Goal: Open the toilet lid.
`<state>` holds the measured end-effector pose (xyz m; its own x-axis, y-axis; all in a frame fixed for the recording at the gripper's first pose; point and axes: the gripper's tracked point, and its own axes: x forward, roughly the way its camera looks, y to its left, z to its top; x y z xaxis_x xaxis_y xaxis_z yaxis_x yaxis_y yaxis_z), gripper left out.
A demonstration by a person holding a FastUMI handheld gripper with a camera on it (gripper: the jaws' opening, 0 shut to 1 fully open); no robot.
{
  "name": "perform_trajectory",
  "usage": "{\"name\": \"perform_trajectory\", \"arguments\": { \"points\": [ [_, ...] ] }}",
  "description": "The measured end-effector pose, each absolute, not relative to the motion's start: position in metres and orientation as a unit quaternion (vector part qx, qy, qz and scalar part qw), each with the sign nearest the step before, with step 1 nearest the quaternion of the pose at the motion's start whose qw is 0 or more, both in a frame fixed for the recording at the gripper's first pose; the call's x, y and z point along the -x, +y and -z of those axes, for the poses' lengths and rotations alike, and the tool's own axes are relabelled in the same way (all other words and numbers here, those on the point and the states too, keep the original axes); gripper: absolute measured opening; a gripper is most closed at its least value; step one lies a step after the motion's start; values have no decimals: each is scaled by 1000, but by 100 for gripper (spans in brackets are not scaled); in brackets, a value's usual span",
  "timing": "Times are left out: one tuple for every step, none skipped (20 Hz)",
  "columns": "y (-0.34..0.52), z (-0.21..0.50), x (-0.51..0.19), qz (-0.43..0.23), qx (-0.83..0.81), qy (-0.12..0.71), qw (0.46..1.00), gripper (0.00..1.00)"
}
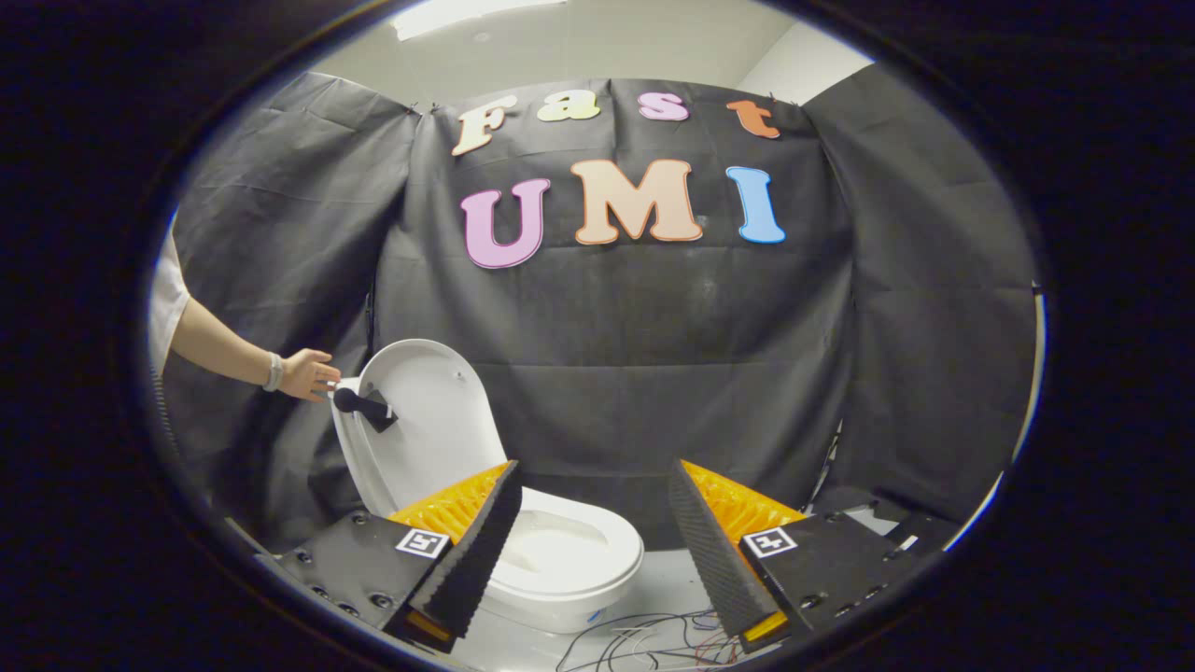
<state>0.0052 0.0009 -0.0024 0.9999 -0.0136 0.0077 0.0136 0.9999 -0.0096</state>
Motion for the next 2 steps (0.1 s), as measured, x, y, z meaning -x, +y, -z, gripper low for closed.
{"name": "perform_trajectory", "arguments": {
  "points": [
    [1, 2, -5, 7, 5, -4, 1000, 98],
    [1, 3, -4, 7, 5, -4, 1000, 98]
  ]
}}
